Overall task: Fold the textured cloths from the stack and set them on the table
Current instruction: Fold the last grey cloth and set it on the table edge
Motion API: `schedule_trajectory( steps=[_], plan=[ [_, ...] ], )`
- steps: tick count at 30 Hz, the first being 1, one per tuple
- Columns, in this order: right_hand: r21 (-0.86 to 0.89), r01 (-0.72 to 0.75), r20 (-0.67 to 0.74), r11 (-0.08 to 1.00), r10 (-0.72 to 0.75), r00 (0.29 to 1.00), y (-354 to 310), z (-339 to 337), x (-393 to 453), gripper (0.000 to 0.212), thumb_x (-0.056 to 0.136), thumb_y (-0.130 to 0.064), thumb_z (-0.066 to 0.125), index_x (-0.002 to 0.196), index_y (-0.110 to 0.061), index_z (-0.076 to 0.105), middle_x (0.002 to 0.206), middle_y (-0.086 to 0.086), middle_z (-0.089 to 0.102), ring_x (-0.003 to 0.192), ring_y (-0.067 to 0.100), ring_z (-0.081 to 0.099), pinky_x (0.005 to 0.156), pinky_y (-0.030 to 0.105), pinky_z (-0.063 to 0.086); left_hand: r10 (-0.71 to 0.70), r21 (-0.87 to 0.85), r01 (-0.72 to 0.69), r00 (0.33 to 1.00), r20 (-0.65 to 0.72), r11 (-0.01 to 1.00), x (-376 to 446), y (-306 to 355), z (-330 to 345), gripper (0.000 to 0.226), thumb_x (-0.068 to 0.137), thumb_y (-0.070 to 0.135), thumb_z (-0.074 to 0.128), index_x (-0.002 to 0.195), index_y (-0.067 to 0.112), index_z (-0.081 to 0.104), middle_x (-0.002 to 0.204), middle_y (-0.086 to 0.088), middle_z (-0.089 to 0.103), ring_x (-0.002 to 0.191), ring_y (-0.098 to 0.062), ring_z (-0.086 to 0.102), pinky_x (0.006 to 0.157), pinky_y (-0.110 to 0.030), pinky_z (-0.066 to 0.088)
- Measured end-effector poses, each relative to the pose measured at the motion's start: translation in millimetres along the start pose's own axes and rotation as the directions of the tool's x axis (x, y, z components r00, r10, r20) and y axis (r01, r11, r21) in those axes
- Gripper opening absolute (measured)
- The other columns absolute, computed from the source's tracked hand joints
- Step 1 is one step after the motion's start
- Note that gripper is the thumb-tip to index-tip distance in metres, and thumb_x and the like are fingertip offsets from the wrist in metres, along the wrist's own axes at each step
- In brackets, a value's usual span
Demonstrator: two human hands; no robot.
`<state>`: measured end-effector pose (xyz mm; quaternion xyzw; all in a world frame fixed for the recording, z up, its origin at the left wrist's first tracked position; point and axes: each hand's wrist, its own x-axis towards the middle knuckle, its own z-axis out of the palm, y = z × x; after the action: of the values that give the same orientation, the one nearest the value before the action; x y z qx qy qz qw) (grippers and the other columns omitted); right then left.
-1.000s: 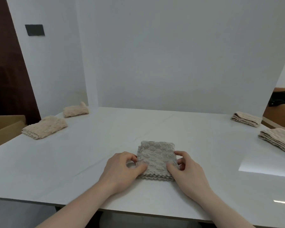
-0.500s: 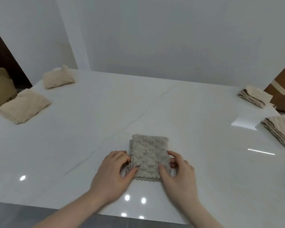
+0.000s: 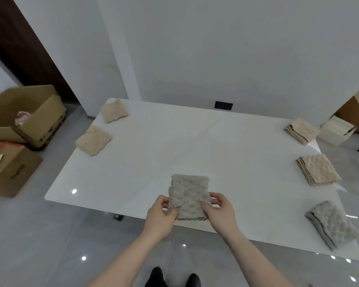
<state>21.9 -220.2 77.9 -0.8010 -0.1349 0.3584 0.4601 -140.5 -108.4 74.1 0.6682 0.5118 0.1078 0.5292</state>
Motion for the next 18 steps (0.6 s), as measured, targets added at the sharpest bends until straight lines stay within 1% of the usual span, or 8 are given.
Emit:
schedule_trajectory(
  steps=[2,6,7,9,11,14,16,18],
  plan=[
    [0.010,0.015,0.032,1.000,-0.015,0.999,-4.5,5.7,-7.8,0.026,0.086,-0.020,0.075,0.108,-0.029,0.065,0.101,-0.003,0.073,0.078,0.015,0.075,0.076,0.037,0.063,-0.001,-0.017,0.000,1.000,-0.021,1.000,-9.5,-1.6,-12.1,0.014,0.090,0.022,0.072,0.097,0.020,0.060,0.093,0.004,0.069,0.057,0.002,0.056,0.055,-0.014,0.043],
    [0.010,0.050,0.072,0.999,-0.051,0.996,-14.6,25.6,-15.2,0.026,0.086,-0.019,0.074,0.109,-0.028,0.065,0.100,-0.005,0.072,0.076,0.011,0.074,0.070,0.027,0.060,-0.006,0.006,0.006,0.999,-0.042,1.000,-14.6,-3.4,-34.3,0.018,0.090,0.013,0.070,0.099,0.024,0.059,0.099,0.007,0.068,0.060,-0.001,0.057,0.055,-0.012,0.041],
    [0.011,0.052,0.075,0.999,-0.052,0.996,-17.8,31.3,-15.1,0.027,0.086,-0.020,0.074,0.110,-0.027,0.064,0.100,-0.005,0.072,0.077,0.011,0.074,0.070,0.026,0.060,-0.005,0.006,0.005,0.999,-0.050,1.000,-13.6,-3.3,-40.5,0.020,0.089,0.011,0.069,0.098,0.025,0.058,0.100,0.007,0.068,0.060,-0.001,0.058,0.056,-0.012,0.041],
    [0.012,0.046,0.085,0.999,-0.047,0.995,-24.3,43.8,-13.2,0.028,0.085,-0.022,0.075,0.110,-0.027,0.064,0.100,-0.006,0.072,0.079,0.012,0.074,0.073,0.031,0.062,-0.002,0.005,0.002,0.998,-0.063,1.000,-7.5,-3.8,-54.6,0.022,0.088,0.009,0.068,0.098,0.026,0.058,0.101,0.008,0.068,0.064,-0.002,0.059,0.058,-0.013,0.041],
    [0.013,0.042,0.091,0.999,-0.043,0.995,-31.8,58.7,-9.6,0.028,0.085,-0.023,0.075,0.111,-0.027,0.064,0.101,-0.005,0.073,0.081,0.014,0.075,0.078,0.037,0.063,-0.002,0.004,0.002,0.998,-0.067,1.000,2.6,-6.8,-70.4,0.022,0.088,0.011,0.069,0.099,0.027,0.059,0.102,0.009,0.068,0.073,-0.007,0.063,0.061,-0.014,0.042],
    [0.015,0.039,0.079,0.999,-0.040,0.996,-43.2,85.1,-5.1,0.027,0.086,-0.023,0.075,0.110,-0.028,0.064,0.101,-0.005,0.072,0.081,0.013,0.074,0.076,0.032,0.061,0.008,0.010,-0.008,0.999,-0.043,1.000,21.0,-15.9,-97.5,0.019,0.088,0.015,0.070,0.102,0.024,0.060,0.099,0.009,0.068,0.074,-0.009,0.066,0.062,-0.011,0.044],
    [0.011,0.028,0.053,1.000,-0.028,0.998,-49.5,108.3,-2.3,0.028,0.086,-0.022,0.075,0.111,-0.027,0.065,0.099,-0.005,0.072,0.080,0.013,0.074,0.074,0.031,0.060,0.021,0.023,-0.021,1.000,-0.002,1.000,36.6,-26.1,-118.7,0.019,0.088,0.020,0.071,0.103,0.026,0.061,0.098,0.010,0.069,0.070,-0.006,0.067,0.063,-0.013,0.046],
    [0.016,0.005,0.015,1.000,-0.006,1.000,-54.4,136.3,-1.8,0.028,0.085,-0.022,0.076,0.112,-0.025,0.066,0.098,-0.004,0.072,0.079,0.013,0.073,0.072,0.031,0.060,0.029,0.035,-0.031,0.998,0.054,0.999,54.0,-38.9,-143.5,0.019,0.088,0.026,0.071,0.104,0.029,0.060,0.100,0.011,0.069,0.077,-0.006,0.069,0.067,-0.018,0.048]
  ],
)
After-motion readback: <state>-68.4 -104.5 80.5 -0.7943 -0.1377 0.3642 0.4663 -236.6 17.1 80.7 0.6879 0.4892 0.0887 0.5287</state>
